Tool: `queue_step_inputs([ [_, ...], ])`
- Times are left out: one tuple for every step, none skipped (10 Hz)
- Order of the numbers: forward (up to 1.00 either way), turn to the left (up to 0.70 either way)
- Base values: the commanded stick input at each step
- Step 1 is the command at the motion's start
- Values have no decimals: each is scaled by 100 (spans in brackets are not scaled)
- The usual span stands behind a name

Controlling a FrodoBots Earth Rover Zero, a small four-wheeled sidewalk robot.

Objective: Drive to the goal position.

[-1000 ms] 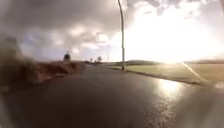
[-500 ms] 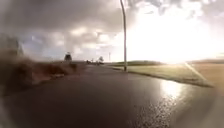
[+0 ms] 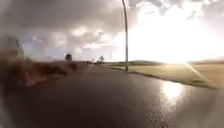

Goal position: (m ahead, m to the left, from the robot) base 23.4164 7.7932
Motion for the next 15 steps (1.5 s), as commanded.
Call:
queue_step_inputs([
  [70,0],
  [70,0],
  [70,0],
  [70,0],
  [70,0],
  [70,0],
  [70,0],
  [70,0],
  [70,0],
  [70,0],
  [70,0],
  [70,0],
  [70,0],
  [70,0],
  [70,0],
])
